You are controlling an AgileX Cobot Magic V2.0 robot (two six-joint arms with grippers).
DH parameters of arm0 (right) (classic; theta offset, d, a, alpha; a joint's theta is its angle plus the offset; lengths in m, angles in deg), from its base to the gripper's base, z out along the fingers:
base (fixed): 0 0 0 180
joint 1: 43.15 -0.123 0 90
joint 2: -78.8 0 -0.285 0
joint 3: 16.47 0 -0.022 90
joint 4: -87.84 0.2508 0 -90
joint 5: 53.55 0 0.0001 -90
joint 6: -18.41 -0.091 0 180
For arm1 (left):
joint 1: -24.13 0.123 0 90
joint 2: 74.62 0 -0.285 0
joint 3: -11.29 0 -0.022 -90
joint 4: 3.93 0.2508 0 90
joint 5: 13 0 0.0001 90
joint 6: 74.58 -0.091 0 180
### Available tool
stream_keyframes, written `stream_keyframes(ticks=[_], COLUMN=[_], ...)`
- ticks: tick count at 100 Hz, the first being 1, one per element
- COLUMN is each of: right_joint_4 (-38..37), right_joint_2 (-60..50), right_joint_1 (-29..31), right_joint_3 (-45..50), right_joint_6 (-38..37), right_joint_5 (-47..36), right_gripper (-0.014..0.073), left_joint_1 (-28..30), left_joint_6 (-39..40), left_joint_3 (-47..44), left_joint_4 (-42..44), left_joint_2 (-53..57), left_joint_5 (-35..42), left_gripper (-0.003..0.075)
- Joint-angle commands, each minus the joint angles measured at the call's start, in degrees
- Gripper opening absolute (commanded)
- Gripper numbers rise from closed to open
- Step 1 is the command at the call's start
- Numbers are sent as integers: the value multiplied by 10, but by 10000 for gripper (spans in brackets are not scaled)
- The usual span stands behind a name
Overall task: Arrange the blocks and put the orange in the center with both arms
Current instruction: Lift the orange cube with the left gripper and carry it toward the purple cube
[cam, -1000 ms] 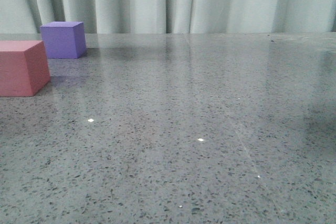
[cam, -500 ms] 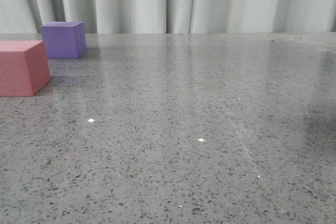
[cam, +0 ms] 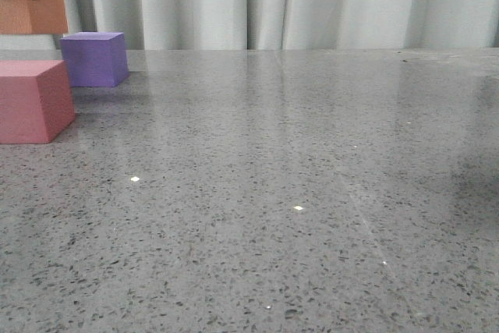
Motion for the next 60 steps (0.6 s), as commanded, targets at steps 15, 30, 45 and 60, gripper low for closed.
stream_keyframes(ticks=[15,30,45,60], right_joint_4=[-1,-1,-1,-1], right_joint_2=[-6,-6,-6,-6], right_joint_1=[2,2,2,2], right_joint_3=[-15,-15,-15,-15], right_joint_6=[2,2,2,2], right_joint_5=[-38,-39,-44,-47], right_gripper=[602,602,602,602], left_joint_1=[-1,-1,-1,-1], left_joint_6=[24,26,26,26], left_joint_3=[-23,-29,-33,-33], left_joint_4=[-10,-15,-30,-34], left_joint_2=[29,29,18,3], left_joint_5=[72,92,103,99], left_gripper=[116,116,116,116])
